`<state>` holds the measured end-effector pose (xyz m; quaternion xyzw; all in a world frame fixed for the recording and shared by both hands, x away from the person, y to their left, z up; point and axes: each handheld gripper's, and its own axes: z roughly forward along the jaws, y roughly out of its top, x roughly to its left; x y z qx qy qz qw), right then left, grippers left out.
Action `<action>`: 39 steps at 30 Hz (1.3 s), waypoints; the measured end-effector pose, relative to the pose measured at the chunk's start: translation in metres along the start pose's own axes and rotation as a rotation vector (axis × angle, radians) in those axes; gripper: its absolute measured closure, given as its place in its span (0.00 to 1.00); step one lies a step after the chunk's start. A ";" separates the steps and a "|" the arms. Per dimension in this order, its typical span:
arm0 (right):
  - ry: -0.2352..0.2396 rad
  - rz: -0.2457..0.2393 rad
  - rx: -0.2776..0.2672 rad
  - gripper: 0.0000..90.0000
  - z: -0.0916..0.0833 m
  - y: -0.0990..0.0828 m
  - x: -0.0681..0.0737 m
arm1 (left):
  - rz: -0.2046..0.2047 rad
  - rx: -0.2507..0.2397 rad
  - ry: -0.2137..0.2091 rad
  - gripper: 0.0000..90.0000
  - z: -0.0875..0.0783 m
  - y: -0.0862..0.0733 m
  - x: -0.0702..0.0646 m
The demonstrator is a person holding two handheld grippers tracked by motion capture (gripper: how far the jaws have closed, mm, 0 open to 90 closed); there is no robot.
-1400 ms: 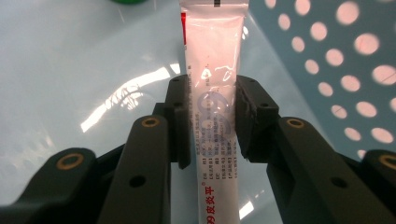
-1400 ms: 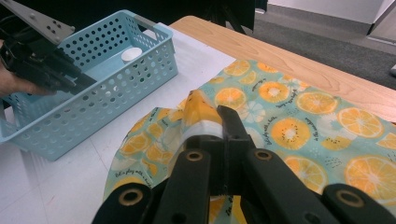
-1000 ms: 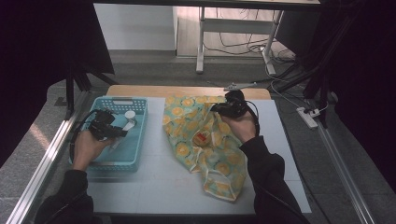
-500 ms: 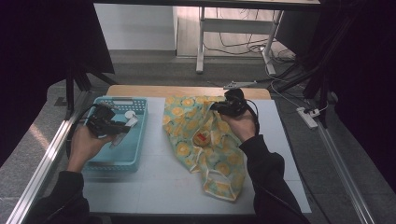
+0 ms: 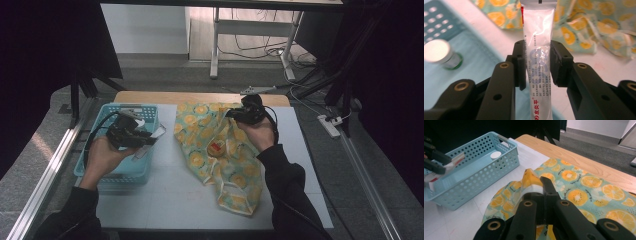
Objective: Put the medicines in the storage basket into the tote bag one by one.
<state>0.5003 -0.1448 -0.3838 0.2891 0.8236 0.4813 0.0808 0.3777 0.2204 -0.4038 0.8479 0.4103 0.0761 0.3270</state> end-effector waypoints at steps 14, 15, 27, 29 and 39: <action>-0.004 -0.001 -0.003 1.00 -0.002 0.000 -0.001 | 0.109 0.027 -0.105 0.76 0.039 0.032 -0.044; -0.005 0.000 -0.003 1.00 -0.003 0.000 -0.002 | 0.115 0.029 -0.111 0.76 0.042 0.034 -0.047; -0.002 -0.002 -0.005 1.00 -0.003 0.000 -0.001 | 0.167 0.045 -0.157 0.76 0.079 0.060 -0.073; -0.001 -0.001 -0.006 1.00 -0.003 0.000 -0.001 | 0.170 0.045 -0.161 0.76 0.086 0.064 -0.076; 0.002 -0.001 -0.005 1.00 -0.002 -0.001 -0.002 | 0.197 0.047 -0.162 0.76 0.119 0.083 -0.089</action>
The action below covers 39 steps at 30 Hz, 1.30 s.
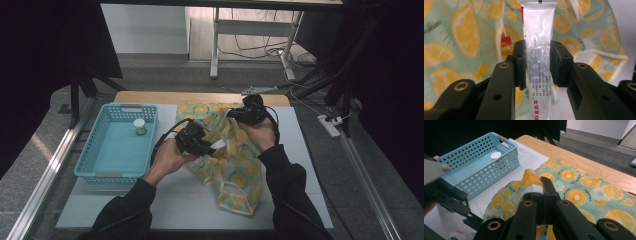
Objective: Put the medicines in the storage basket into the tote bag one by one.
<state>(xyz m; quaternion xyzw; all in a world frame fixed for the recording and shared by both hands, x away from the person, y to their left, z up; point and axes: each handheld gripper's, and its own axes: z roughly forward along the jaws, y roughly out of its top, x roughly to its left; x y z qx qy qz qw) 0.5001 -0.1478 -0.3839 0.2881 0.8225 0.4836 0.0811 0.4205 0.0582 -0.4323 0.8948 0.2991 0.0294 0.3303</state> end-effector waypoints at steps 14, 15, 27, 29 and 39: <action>0.004 0.005 -0.004 1.00 -0.003 -0.005 -0.002 | -0.016 0.014 0.057 0.76 0.029 0.017 0.009; 0.005 -0.002 -0.005 1.00 -0.003 -0.005 -0.002 | -0.016 0.011 0.063 0.76 0.030 0.019 0.009; -0.001 0.004 -0.019 1.00 -0.009 -0.005 -0.004 | -0.001 -0.029 0.073 0.76 0.050 0.037 0.005; -0.002 0.007 -0.021 1.00 -0.010 -0.005 -0.006 | 0.000 -0.039 0.073 0.76 0.053 0.040 0.005; -0.008 0.019 -0.020 1.00 -0.014 -0.010 -0.011 | 0.026 -0.062 0.096 0.76 0.062 0.047 0.007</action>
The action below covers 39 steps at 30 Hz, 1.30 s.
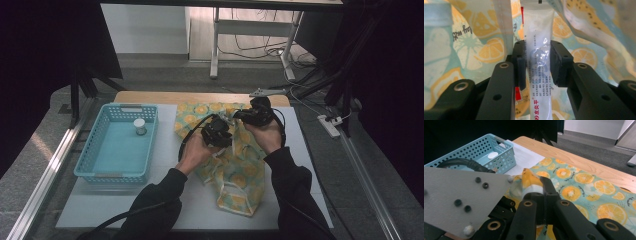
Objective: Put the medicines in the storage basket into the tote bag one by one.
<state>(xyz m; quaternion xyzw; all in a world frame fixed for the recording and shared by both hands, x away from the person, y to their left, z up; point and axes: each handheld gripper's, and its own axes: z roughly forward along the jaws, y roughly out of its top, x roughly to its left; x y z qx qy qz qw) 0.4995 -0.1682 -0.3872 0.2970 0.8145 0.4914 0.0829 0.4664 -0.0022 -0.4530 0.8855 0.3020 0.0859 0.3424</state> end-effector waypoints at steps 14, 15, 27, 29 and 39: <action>-0.007 0.006 0.014 1.00 0.007 -0.002 -0.001 | -0.032 -0.044 0.051 0.76 0.015 -0.001 0.013; -0.008 0.008 0.016 1.00 0.007 -0.002 -0.001 | -0.037 -0.049 0.051 0.76 0.016 -0.001 0.013; -0.023 0.015 0.016 1.00 0.003 -0.004 -0.004 | -0.030 -0.059 0.043 0.76 0.029 0.002 0.012; -0.024 0.016 0.016 1.00 0.003 -0.004 -0.005 | -0.024 -0.053 0.044 0.76 0.031 0.001 0.013; -0.025 0.027 0.014 1.00 0.004 -0.006 -0.006 | -0.017 -0.060 0.025 0.65 0.032 -0.004 0.014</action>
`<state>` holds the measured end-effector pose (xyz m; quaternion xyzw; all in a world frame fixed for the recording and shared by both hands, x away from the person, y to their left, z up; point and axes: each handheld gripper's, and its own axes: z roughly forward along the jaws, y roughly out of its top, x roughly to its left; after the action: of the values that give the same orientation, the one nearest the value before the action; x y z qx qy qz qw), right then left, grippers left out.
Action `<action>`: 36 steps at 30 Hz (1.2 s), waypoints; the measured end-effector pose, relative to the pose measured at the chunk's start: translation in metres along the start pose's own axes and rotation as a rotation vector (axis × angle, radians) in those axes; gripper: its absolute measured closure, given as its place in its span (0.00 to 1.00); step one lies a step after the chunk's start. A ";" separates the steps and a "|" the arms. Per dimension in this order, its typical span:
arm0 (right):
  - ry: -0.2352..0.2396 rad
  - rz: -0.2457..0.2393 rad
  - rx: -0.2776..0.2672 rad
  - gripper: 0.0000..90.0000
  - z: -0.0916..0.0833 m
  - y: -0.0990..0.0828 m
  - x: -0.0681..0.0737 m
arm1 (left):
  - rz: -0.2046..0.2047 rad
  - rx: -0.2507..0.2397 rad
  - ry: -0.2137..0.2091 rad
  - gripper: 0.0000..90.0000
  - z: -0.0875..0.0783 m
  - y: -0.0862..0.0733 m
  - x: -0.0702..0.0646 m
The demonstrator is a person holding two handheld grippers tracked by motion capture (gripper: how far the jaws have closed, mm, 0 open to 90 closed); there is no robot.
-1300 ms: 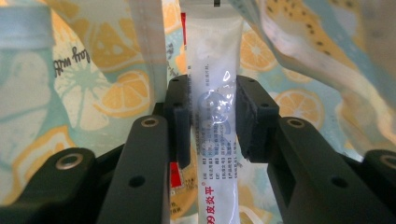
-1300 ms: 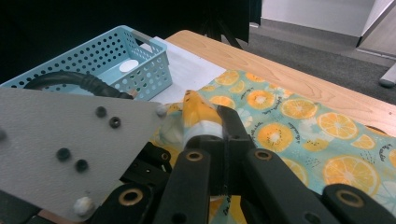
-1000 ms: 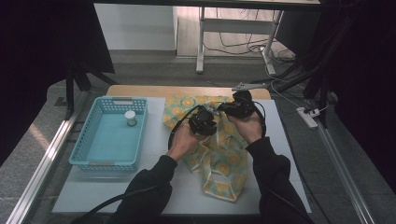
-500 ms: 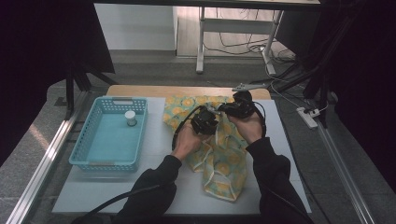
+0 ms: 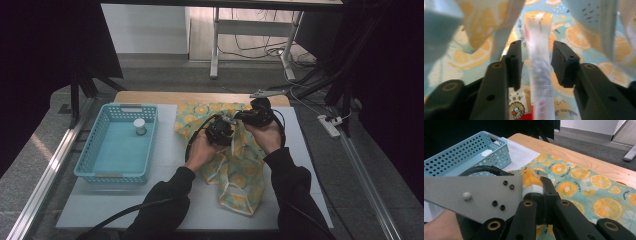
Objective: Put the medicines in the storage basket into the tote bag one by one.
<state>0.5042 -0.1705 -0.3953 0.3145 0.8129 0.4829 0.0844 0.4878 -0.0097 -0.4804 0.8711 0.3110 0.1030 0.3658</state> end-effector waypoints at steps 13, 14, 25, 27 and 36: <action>0.007 0.004 0.004 1.00 0.002 -0.002 0.000 | -0.007 0.011 -0.129 0.42 -0.027 -0.011 -0.008; 0.005 0.003 0.003 1.00 0.002 -0.002 0.000 | -0.010 0.011 -0.143 0.39 -0.029 -0.011 -0.009; 0.010 -0.003 0.004 1.00 0.001 0.000 0.003 | -0.011 0.007 -0.178 0.22 -0.054 -0.023 -0.014; 0.013 -0.008 0.004 1.00 0.002 -0.001 0.004 | -0.020 -0.003 -0.180 0.18 -0.059 -0.027 -0.013; 0.017 -0.010 0.006 1.00 0.003 -0.001 0.006 | -0.034 -0.026 -0.166 0.07 -0.081 -0.040 -0.006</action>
<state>0.5001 -0.1652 -0.3970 0.3065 0.8166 0.4826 0.0792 0.4318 0.0542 -0.4507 0.8664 0.2931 0.0279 0.4033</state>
